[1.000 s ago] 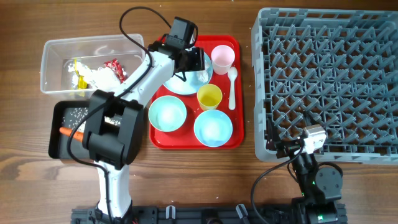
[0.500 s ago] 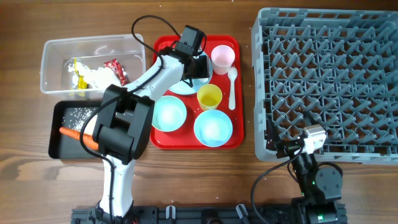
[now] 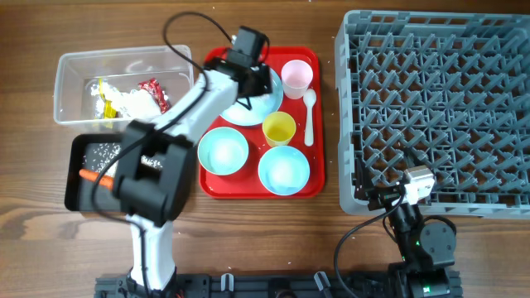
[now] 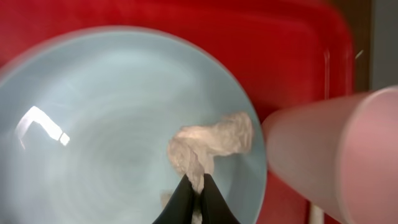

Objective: Sort waste into correct bins and load items into the dishwasher rack
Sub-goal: 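Carry the tissue and drop it in the clear bin, then reach the left gripper to the yellow cup and grasp its rim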

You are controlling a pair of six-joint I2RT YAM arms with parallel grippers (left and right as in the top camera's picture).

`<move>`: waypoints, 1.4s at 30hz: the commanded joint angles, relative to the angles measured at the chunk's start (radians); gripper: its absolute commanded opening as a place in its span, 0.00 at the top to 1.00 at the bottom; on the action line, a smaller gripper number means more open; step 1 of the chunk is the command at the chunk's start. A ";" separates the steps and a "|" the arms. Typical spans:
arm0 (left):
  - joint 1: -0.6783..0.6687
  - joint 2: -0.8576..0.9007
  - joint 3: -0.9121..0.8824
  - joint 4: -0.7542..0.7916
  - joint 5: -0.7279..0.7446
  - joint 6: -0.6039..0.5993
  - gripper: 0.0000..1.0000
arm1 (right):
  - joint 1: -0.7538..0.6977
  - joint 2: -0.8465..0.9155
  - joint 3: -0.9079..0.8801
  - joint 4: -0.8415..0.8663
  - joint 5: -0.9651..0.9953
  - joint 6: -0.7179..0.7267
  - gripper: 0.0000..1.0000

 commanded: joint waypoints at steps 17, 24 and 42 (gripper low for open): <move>0.537 -0.198 -0.055 -0.286 -0.053 0.005 0.78 | 0.000 -0.001 -0.001 0.005 0.010 -0.012 0.00; 0.548 -0.206 -0.043 -0.224 -0.052 0.005 0.07 | 0.000 -0.001 -0.001 0.005 0.010 -0.012 0.00; 0.383 -0.422 -0.055 -0.385 0.391 0.004 0.96 | 0.000 -0.001 -0.001 0.005 0.010 -0.013 0.00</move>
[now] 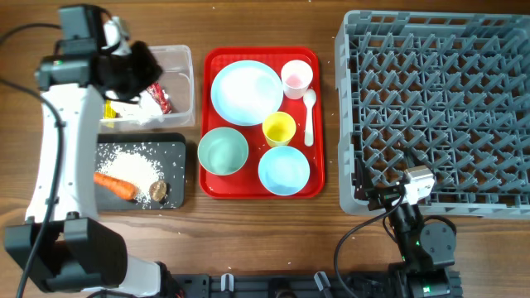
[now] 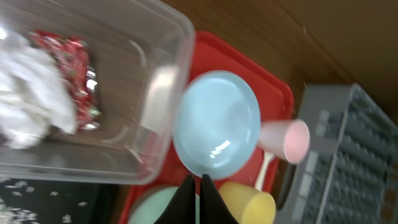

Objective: Sort waste into correct bins and load items into the dishwasher rack
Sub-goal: 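Reach the left gripper to the yellow cup and grasp its rim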

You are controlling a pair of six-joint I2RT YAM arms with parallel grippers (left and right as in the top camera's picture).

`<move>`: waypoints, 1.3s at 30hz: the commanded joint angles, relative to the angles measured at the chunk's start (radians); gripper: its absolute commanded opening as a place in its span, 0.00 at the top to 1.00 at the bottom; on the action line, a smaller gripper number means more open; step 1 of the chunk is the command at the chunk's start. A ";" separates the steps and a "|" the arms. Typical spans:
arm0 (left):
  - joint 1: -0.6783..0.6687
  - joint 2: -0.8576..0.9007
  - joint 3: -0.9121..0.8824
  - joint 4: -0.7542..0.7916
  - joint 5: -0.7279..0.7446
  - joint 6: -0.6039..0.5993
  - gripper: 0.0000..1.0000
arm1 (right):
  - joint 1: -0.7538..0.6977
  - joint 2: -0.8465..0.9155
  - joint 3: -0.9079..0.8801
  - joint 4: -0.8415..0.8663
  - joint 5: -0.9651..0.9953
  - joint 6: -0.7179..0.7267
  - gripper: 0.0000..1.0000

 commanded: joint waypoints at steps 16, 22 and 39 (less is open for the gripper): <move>-0.581 0.180 -0.020 0.078 -0.211 -0.076 0.96 | 0.000 -0.001 -0.001 0.005 0.010 -0.013 0.00; -0.583 0.189 -0.019 0.093 -0.212 -0.073 0.96 | 0.000 -0.001 -0.001 0.005 0.010 -0.013 0.00; -0.591 0.204 -0.024 0.029 -0.335 -0.077 0.59 | 0.000 -0.001 -0.001 0.005 0.010 -0.013 0.00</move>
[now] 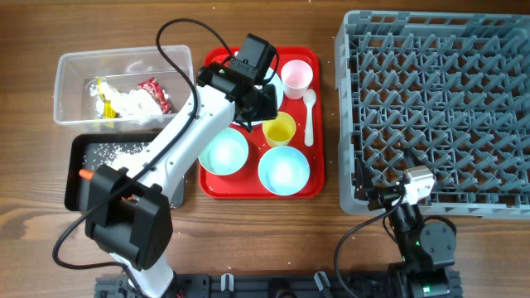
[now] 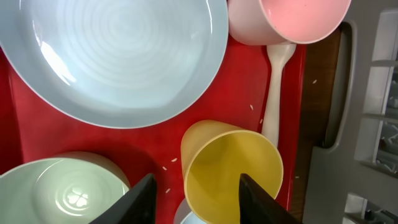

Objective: Sort waste into correct bins and load items into the dishwasher rack
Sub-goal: 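Reach the left gripper to the yellow cup and grasp its rim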

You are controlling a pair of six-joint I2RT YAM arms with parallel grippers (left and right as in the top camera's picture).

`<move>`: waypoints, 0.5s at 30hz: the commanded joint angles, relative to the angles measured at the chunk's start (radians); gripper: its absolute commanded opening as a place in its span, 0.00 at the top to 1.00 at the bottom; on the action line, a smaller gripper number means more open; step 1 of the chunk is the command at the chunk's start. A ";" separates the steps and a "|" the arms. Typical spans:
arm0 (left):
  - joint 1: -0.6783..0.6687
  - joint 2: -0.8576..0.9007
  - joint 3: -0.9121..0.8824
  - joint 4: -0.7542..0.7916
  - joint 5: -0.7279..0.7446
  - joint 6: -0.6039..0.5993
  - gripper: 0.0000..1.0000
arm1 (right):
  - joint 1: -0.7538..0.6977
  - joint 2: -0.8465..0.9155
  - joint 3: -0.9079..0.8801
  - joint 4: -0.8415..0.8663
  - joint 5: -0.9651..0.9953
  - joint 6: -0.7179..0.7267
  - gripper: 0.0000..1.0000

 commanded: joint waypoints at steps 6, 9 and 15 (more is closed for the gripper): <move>-0.009 0.067 -0.041 0.006 0.002 -0.003 0.61 | 0.000 -0.001 -0.001 0.005 0.010 -0.013 0.00; -0.010 0.074 -0.051 0.007 0.002 -0.003 0.64 | 0.000 -0.001 -0.001 0.005 0.010 -0.013 0.00; -0.020 0.075 -0.051 0.009 0.010 -0.003 0.65 | 0.000 -0.001 -0.001 0.005 0.010 -0.013 0.00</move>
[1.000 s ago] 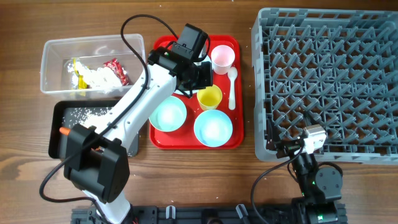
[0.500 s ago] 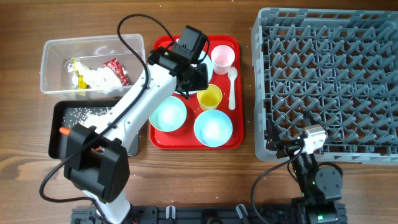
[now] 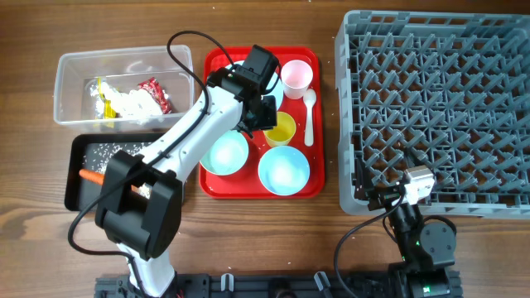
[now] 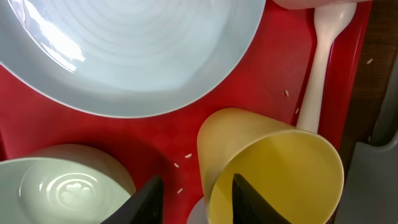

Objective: Sort waste into correct bins and load items into the dishwasher rack
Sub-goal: 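Reach the left gripper to the yellow cup and grasp its rim, then lift the yellow cup with the left gripper and raise it high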

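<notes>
The yellow cup stands upright on the red tray, seen from above. My left gripper is open and low over it, one finger inside the cup and the other outside its left wall. From overhead the left gripper covers part of the light blue plate. The right gripper rests by the front edge of the grey dishwasher rack; its jaws do not show clearly.
On the tray are a pink cup, a white spoon, a pale green bowl and a blue bowl. A clear bin holds wrappers and paper. A black tray holds rice and a carrot.
My left gripper has come down closer to the yellow cup. Its right finger now sits inside the cup, where before both were above it. It is still open.
My left gripper was shut on a crumpled tissue lying in the blue plate. Then it was over the clear bin, shut, and the plate was bare. After that it was open above the yellow cup, and now it straddles the cup's wall.
</notes>
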You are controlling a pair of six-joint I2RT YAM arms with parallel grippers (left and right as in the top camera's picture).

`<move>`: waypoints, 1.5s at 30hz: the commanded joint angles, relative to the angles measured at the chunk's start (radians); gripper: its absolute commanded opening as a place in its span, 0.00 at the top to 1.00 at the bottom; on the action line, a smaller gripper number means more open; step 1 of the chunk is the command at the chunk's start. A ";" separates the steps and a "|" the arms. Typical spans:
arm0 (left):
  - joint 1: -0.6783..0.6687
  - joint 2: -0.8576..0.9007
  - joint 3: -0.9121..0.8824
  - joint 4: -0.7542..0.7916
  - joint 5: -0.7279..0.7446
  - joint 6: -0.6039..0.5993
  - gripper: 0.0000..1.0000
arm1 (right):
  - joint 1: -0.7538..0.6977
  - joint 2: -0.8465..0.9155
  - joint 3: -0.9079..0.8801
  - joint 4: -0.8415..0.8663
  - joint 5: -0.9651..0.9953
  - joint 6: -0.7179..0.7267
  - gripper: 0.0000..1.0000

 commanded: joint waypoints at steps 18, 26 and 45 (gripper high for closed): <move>-0.043 0.057 -0.006 0.007 0.008 -0.003 0.66 | 0.000 -0.001 -0.001 0.005 0.010 -0.012 0.00; -0.043 0.066 -0.006 0.018 0.003 -0.003 0.77 | 0.000 -0.001 -0.001 0.005 0.010 -0.012 0.00; 0.117 -0.110 0.035 0.012 -0.003 0.002 0.96 | 0.000 -0.001 -0.001 0.005 0.010 -0.013 0.00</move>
